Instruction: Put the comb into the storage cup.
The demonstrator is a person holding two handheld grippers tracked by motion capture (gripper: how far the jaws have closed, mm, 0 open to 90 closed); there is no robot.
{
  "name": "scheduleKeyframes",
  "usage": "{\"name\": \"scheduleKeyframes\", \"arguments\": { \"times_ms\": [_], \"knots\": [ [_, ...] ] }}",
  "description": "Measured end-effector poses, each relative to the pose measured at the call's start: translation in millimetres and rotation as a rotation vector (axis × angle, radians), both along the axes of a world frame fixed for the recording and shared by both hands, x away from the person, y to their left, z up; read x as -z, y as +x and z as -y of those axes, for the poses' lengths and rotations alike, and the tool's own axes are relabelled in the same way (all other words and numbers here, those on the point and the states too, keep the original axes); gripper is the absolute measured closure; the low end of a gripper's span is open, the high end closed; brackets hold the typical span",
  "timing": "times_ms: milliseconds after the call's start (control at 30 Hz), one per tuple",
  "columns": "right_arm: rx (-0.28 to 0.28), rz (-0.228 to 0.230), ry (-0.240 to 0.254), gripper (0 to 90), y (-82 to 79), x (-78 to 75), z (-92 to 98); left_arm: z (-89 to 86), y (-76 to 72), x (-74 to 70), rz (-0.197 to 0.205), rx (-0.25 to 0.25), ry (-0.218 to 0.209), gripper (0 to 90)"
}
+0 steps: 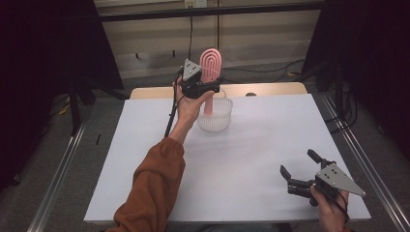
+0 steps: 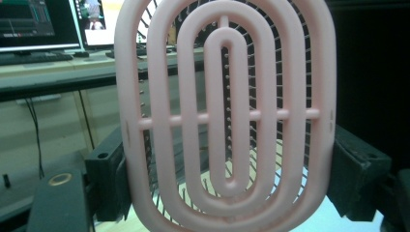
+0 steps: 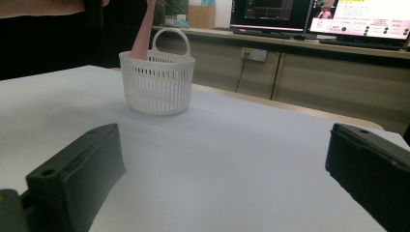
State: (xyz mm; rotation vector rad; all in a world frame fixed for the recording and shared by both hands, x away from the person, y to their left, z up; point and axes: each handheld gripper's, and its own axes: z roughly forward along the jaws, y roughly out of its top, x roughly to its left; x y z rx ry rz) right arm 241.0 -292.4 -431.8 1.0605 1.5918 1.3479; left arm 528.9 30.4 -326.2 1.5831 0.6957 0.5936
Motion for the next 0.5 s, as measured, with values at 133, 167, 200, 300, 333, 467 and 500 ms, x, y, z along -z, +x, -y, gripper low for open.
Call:
{"name": "scheduleKeyframes", "arguments": {
  "times_ms": [133,167,200,300,333,467,500],
  "knots": [
    [0.001,0.000,0.001,0.0,-0.3,0.0,0.2,-0.3,-0.6,2.0,-0.001,-0.004,0.002,19.4],
    [0.001,-0.001,0.001,0.0,-0.3,0.1,0.2,-0.2,-0.6,2.3,-0.004,-0.001,0.000,19.4],
    [0.000,0.000,0.000,0.0,-0.1,0.1,0.1,0.6,-1.2,2.5,-0.004,-0.002,0.006,19.5],
    [0.000,0.000,-0.005,0.0,-0.1,0.0,0.0,3.4,-3.8,3.2,0.006,0.011,0.026,19.4],
    [0.001,0.002,-0.004,0.0,0.0,0.1,-0.1,4.4,-4.5,3.5,0.009,0.012,0.025,19.4],
    [-0.001,0.003,-0.007,0.0,-0.1,0.0,-0.4,7.3,-5.9,7.7,0.005,0.008,0.026,19.4],
    [-0.003,0.003,-0.007,0.0,-0.2,0.0,-0.3,7.6,-6.1,9.1,0.007,0.006,0.033,19.4]
  ]
}}
